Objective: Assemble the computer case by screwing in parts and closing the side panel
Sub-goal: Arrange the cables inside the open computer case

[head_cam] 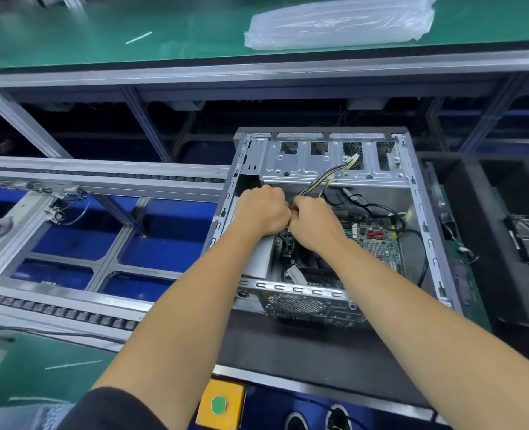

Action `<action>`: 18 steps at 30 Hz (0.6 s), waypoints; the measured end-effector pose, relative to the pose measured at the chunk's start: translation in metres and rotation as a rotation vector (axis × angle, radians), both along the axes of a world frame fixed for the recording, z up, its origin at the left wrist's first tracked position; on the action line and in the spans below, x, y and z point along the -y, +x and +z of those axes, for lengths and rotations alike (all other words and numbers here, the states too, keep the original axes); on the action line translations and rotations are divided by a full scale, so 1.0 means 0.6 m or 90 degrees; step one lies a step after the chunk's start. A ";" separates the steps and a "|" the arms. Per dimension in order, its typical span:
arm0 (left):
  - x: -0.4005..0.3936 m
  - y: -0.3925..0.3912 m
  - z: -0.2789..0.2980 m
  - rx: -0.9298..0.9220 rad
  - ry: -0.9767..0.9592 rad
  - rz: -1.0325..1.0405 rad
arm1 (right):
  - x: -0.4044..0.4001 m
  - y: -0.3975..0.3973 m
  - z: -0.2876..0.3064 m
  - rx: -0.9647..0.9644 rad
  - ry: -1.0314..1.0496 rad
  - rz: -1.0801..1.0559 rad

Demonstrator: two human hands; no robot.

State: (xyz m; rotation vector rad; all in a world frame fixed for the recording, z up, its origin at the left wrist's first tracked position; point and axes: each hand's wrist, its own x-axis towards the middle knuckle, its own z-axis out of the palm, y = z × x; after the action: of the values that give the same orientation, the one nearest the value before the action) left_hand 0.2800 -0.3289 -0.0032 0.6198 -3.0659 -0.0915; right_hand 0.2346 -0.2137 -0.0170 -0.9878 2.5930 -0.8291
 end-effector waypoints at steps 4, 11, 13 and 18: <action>0.003 0.002 -0.005 -0.002 -0.011 -0.021 | -0.001 -0.003 -0.003 -0.001 0.007 0.008; 0.010 -0.015 -0.001 -0.019 -0.003 -0.013 | 0.003 -0.001 -0.007 -0.013 0.000 0.029; 0.009 -0.017 -0.002 -0.031 0.008 0.005 | 0.003 -0.001 -0.008 -0.014 -0.002 0.030; 0.005 -0.011 0.000 -0.052 0.032 0.070 | 0.004 0.000 -0.010 0.061 -0.042 0.081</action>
State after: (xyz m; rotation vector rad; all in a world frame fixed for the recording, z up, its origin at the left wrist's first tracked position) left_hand 0.2735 -0.3317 -0.0033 0.7658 -2.9527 -0.1880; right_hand 0.2348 -0.2163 -0.0227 -1.0900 2.4092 -0.9109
